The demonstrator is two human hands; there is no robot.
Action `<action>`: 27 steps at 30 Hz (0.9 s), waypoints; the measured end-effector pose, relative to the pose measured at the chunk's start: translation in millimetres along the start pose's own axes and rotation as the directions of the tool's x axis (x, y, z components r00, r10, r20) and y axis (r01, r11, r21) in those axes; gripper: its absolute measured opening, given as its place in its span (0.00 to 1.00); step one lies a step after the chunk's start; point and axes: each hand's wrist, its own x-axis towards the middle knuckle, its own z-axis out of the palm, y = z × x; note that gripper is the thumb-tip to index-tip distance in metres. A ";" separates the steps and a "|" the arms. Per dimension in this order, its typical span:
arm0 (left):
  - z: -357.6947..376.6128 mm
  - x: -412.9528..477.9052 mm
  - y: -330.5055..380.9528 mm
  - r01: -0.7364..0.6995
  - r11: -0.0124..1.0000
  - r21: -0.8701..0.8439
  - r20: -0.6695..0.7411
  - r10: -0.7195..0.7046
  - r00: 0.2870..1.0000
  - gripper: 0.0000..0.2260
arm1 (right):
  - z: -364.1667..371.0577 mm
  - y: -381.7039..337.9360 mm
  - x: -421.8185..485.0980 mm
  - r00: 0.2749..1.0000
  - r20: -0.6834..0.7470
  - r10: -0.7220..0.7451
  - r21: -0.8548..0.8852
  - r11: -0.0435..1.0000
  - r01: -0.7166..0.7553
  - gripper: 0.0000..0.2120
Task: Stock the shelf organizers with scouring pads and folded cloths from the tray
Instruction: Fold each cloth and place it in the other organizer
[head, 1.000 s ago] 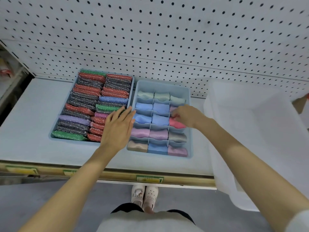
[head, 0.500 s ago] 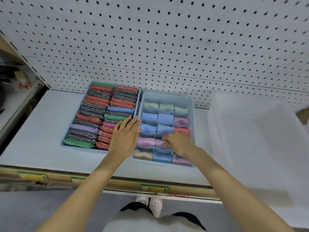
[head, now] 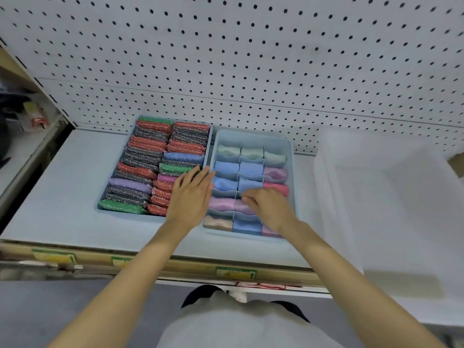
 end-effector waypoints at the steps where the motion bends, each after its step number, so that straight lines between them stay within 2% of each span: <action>1: 0.2 0.3 0.0 0.000 1.000 -0.001 -0.003 0.000 1.000 0.23 | 0.4 -8.4 -3.4 0.998 -0.058 -0.019 0.103 0.994 0.025 0.10; 2: 0.3 0.5 -0.1 0.000 1.000 -0.004 -0.008 0.000 1.000 0.23 | 0.5 -19.4 -6.6 0.998 -0.042 -0.043 0.200 0.978 0.051 0.08; 3: 0.5 0.7 -0.1 0.000 1.000 -0.008 -0.012 0.000 1.000 0.23 | 1.6 -31.1 -8.1 0.996 0.034 -0.084 0.256 0.964 0.072 0.08; 5: 1.0 0.2 -0.5 -0.002 1.000 -0.012 -0.017 0.002 1.000 0.22 | 8.6 -50.7 -5.8 0.970 0.190 -0.152 0.207 0.972 0.112 0.10; 6: 1.6 0.0 -0.5 -0.002 1.000 -0.009 -0.022 0.002 1.000 0.22 | 12.9 -56.4 -2.6 0.963 0.219 -0.155 0.140 0.982 0.126 0.11; 8: 2.4 0.1 -1.0 -0.002 1.000 -0.011 -0.025 0.002 1.000 0.22 | 19.5 -59.4 6.5 0.962 0.253 -0.108 0.041 0.994 0.101 0.12; 11: 3.1 0.6 -1.2 -0.003 1.000 -0.020 -0.024 0.002 1.000 0.22 | 22.9 -60.1 13.6 0.955 0.293 -0.057 0.010 0.998 0.056 0.17; 16: 2.8 0.1 -1.3 0.003 1.000 -0.011 -0.009 -0.003 1.000 0.24 | 23.6 -56.4 10.1 0.954 0.295 -0.048 0.082 0.996 0.025 0.18; 21: 1.3 0.7 -1.4 -0.003 1.000 -0.017 -0.014 0.003 1.000 0.24 | 13.1 -54.4 12.3 0.894 0.445 -0.049 0.229 0.972 -0.061 0.14; 24: 1.8 0.4 -1.0 -0.006 1.000 -0.008 -0.012 0.006 1.000 0.23 | -4.4 -41.4 4.7 0.937 0.348 -0.035 0.418 0.900 -0.121 0.12; 27: 1.0 0.1 -0.8 -0.004 1.000 -0.018 -0.023 0.004 1.000 0.23 | -13.8 -20.8 -7.0 0.958 0.285 0.018 0.516 0.840 -0.169 0.11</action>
